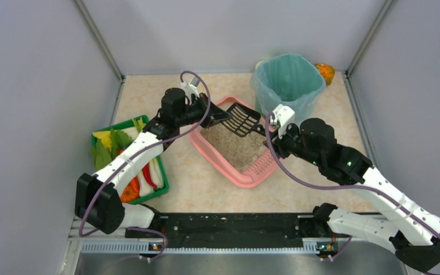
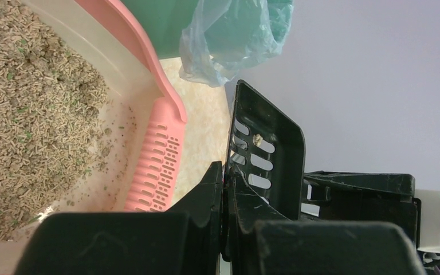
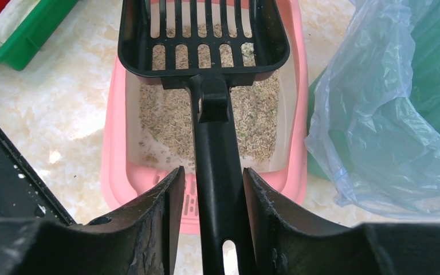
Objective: Clean the litter box
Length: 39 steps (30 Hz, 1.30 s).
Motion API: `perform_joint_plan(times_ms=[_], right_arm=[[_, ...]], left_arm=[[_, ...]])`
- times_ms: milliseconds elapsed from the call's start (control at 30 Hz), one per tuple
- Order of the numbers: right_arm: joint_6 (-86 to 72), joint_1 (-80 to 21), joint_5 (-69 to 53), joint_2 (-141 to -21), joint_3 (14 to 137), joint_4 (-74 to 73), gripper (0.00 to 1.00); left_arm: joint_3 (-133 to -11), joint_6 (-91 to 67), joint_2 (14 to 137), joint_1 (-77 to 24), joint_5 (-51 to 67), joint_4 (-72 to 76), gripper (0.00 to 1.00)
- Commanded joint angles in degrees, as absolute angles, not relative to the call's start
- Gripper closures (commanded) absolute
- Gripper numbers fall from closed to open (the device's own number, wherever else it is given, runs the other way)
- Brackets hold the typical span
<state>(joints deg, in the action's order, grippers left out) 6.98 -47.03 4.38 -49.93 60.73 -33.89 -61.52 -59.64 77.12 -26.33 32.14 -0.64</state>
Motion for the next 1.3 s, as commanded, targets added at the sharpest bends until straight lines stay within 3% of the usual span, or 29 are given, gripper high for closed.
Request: perform_joint_plan(times_ms=[0, 333, 400, 533, 600, 700, 800, 1000, 1133, 1267], right_arm=[[7.3, -46.2, 1.7, -48.9, 61.4, -32.4, 0.59], [7.7, -46.2, -1.8, -50.2, 64.4, -33.3, 0.64], [7.7, -46.2, -2.4, -50.4, 64.7, -33.2, 0.72], [7.6, -46.2, -2.6, -50.7, 65.3, -33.4, 0.98], [7.6, -46.1, -2.2, -50.9, 65.7, -34.0, 1.0], [7.7, -46.1, -1.4, -52.0, 66.9, -36.1, 1.0], [7.5, -46.1, -0.3, -53.9, 68.6, -39.4, 1.0], [5.5, -43.8, 4.0, -61.0, 74.8, -48.8, 1.0], [3.4, -40.3, 2.1, -67.1, 79.1, -55.3, 1.0], [2.0, -38.6, 0.2, -72.9, 82.2, -59.1, 1.0]], left_arm=[[-61.2, -58.4, 74.2, -26.1, 33.6, 2.3, 1.0], [-63.6, -54.3, 74.5, -26.2, 31.8, -3.9, 1.0], [-63.7, -53.9, 74.5, -26.2, 31.6, -4.7, 1.0], [-63.7, -53.6, 74.6, -26.2, 31.2, -5.1, 0.98], [-64.0, -52.7, 74.5, -26.2, 30.5, -5.8, 0.82], [-66.6, -48.3, 73.9, -25.6, 27.3, -10.6, 0.4], [-71.6, -41.9, 72.9, -24.4, 21.4, -18.8, 0.16], [-77.7, -30.8, 68.1, -22.0, 1.5, -30.3, 0.02], [-75.3, -24.6, 62.7, -22.0, -16.0, -31.3, 0.01], [-71.5, -20.9, 58.4, -22.0, -26.3, -30.8, 0.01]])
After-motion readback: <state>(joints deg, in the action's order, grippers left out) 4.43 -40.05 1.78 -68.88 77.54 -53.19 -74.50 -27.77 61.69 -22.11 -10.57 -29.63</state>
